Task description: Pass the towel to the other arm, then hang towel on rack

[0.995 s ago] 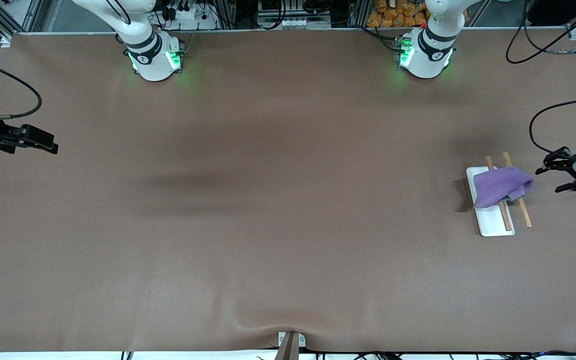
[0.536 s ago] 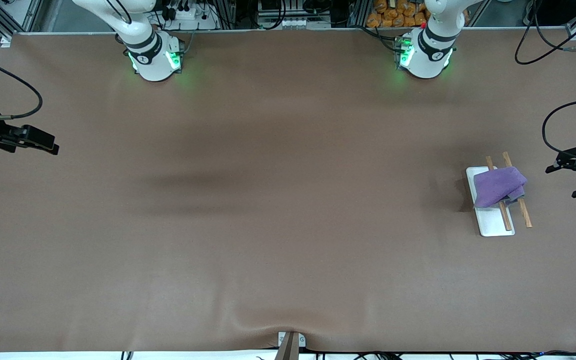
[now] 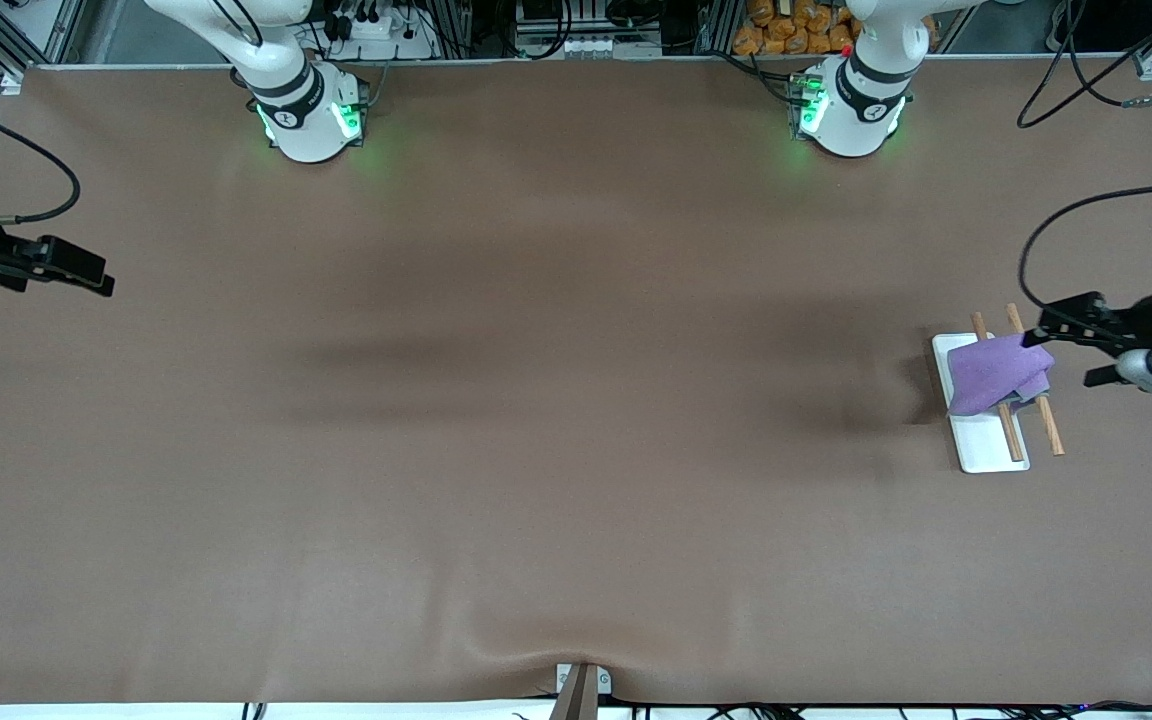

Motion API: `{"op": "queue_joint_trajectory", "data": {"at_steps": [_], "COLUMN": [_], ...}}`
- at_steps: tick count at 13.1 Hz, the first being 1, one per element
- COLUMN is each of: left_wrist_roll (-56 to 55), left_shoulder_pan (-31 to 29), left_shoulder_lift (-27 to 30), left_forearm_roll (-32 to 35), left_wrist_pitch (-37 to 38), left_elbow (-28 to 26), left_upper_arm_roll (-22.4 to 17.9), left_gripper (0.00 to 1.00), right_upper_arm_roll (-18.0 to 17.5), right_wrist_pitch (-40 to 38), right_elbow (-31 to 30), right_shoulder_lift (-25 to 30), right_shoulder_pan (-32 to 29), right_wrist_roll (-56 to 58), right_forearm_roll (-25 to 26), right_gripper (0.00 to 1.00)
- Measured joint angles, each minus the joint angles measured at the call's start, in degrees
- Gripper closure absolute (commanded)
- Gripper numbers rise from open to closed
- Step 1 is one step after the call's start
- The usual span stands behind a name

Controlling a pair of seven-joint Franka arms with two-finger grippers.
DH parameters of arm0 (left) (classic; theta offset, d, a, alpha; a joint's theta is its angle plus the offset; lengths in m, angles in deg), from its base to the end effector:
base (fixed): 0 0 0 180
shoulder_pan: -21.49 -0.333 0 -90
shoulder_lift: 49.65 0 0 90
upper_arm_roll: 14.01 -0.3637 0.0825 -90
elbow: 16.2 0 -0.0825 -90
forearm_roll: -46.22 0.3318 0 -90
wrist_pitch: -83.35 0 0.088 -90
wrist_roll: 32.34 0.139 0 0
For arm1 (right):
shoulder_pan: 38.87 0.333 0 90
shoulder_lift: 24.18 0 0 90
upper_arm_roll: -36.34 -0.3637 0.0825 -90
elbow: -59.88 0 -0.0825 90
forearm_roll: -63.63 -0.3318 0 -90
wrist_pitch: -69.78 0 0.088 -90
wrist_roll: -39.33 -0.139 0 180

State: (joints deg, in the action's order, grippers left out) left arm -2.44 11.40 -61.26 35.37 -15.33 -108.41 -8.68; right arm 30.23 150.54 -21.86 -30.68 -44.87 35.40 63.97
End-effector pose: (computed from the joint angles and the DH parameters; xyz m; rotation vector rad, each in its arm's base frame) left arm 0.5711 0.0289 0.5302 2.8613 -0.5810 -0.0349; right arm 0.5212 -0.0038 0.6287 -3.1316 0.1052 0.2040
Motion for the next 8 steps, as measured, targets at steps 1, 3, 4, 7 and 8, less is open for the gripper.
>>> {"op": "queue_joint_trajectory", "data": {"at_steps": [1,3,4,7,8], "left_wrist_roll": [-5.9,-19.8,-26.1,-32.5,-32.5], "left_shoulder_pan": [0.4,0.5,0.6,1.0,0.9], "left_shoulder_lift": [0.9,2.5,3.3,4.8,5.0], "left_forearm_roll": [2.0,6.7,8.7,13.3,13.7], "left_wrist_pitch": [0.5,1.2,2.1,4.8,6.1], "left_elbow": [0.1,0.6,0.7,1.1,2.3], "left_upper_arm_roll": [2.1,7.9,10.6,13.3,13.2], "left_gripper": [0.0,0.0,0.0,0.0,0.0], "right_upper_arm_roll": [0.0,0.0,0.0,0.0,0.0], "right_wrist_pitch": [-0.2,-0.3,-0.3,-0.3,-0.3], "right_elbow": [0.0,0.0,0.0,0.0,0.0], "right_shoulder_lift": [0.1,0.1,0.1,0.1,0.1], "right_shoulder_pan": [0.0,0.0,0.0,0.0,0.0], "right_wrist_roll": [0.0,0.0,0.0,-0.1,-0.1], "right_forearm_roll": [0.0,0.0,0.0,0.0,0.0], "right_gripper": [0.0,0.0,0.0,0.0,0.0]}}
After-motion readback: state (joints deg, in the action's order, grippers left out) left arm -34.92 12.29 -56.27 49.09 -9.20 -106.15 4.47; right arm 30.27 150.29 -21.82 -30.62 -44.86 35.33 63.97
